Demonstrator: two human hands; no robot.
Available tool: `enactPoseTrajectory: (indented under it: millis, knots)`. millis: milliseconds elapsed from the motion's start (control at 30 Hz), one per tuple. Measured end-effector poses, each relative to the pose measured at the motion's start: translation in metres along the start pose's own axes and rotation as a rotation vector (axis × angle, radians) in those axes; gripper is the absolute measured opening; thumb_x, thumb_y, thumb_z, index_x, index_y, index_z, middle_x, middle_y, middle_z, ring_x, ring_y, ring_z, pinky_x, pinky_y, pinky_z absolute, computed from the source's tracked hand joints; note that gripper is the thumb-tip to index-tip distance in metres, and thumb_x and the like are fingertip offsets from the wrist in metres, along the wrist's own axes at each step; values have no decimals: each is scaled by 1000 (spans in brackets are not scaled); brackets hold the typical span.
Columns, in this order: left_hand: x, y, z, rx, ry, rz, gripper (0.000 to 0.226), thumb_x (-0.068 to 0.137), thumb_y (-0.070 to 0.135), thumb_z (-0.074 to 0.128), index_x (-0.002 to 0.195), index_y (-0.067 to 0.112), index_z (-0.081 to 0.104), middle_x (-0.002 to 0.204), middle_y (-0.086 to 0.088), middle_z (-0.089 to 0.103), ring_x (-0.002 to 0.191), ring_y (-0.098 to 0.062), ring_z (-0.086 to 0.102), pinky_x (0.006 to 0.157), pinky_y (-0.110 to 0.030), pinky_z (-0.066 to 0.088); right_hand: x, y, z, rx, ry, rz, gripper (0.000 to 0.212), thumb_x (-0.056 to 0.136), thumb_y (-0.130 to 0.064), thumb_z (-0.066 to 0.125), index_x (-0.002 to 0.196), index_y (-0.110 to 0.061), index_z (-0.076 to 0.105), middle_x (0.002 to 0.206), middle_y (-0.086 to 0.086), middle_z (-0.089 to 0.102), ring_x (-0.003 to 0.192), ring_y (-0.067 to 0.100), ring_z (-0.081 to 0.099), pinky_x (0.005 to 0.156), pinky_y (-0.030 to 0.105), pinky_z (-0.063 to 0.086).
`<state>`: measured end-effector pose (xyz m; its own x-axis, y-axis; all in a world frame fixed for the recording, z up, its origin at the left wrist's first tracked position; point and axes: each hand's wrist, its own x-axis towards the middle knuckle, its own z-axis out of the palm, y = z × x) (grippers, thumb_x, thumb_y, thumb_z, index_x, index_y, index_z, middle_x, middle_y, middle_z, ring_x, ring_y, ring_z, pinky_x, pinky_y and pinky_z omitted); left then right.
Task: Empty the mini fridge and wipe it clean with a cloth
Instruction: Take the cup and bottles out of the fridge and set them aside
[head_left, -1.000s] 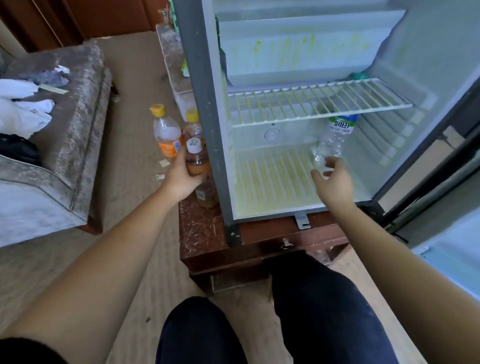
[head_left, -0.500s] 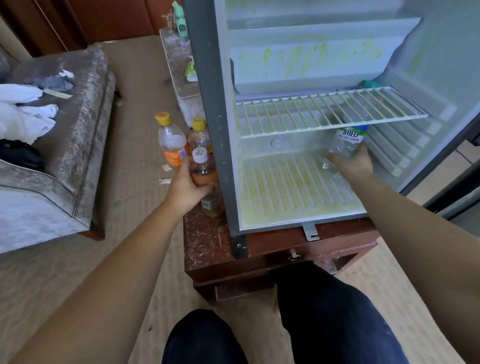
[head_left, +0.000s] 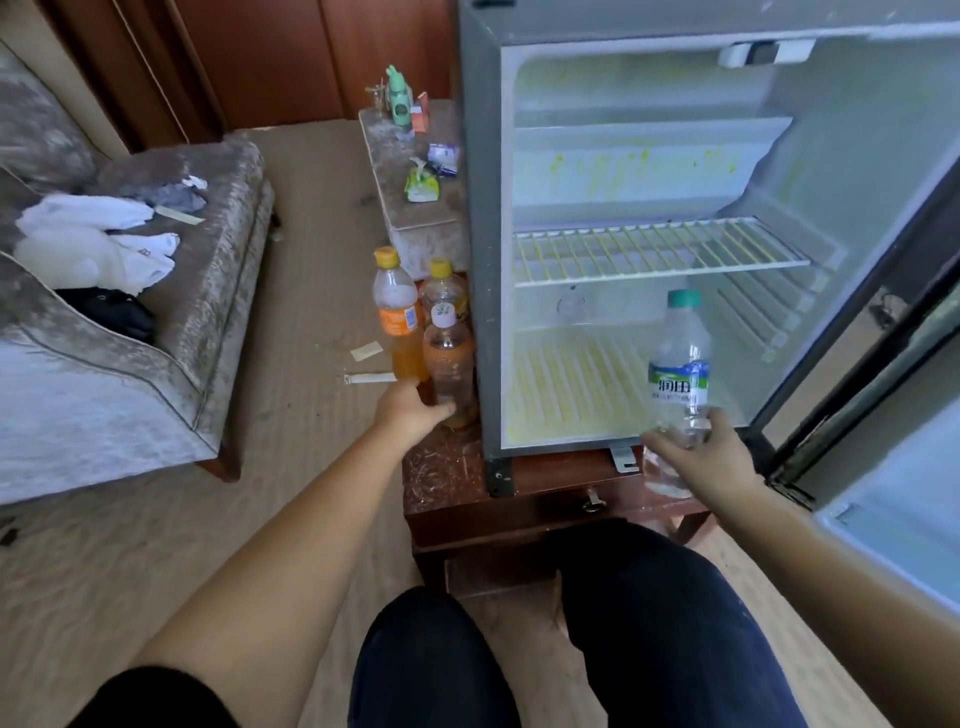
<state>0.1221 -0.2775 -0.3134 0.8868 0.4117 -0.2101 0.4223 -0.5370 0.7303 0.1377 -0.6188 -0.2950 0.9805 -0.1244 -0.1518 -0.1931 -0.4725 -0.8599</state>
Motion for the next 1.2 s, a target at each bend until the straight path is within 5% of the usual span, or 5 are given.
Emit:
enactPoseTrajectory:
  millis: [267,567,800,1067,1200]
  knots:
    - [-100,14,-34,-170,-317,84,72,77,33,81,139,25,44,125,1,61,106,-12,63,91,-28,50,-91,-17,67,-131,-277,-254,62,69,-41,83,116,-20,48,104,-5,63,93,17,63,75,29,46]
    - [-136,27,-78,-398,-100,147,35,80,21,77,105,30,55,107,8,65,86,-4,68,60,-21,55,-128,-47,123,13,-574,-441,78,68,-37,84,135,-31,44,114,-17,63,104,-2,60,96,25,48]
    - [-68,-2,-91,-338,306,88,54,67,25,88,107,12,54,111,-9,67,94,-23,67,72,-29,56,-67,-25,117,12,-348,-273,66,80,-43,74,135,-24,43,119,-7,58,101,10,57,82,24,41]
    - [19,0,-74,-195,399,170,61,71,15,86,118,4,49,109,-3,60,99,-21,61,86,-35,48,-6,1,131,101,-175,-218,53,80,-32,76,125,-26,49,108,-7,62,100,14,63,79,28,48]
    - [47,5,-63,-225,427,166,59,74,15,84,120,3,50,107,-2,60,95,-16,59,72,-12,45,4,-1,139,130,-179,-247,51,81,-31,74,126,-25,49,108,-10,62,98,8,63,76,23,47]
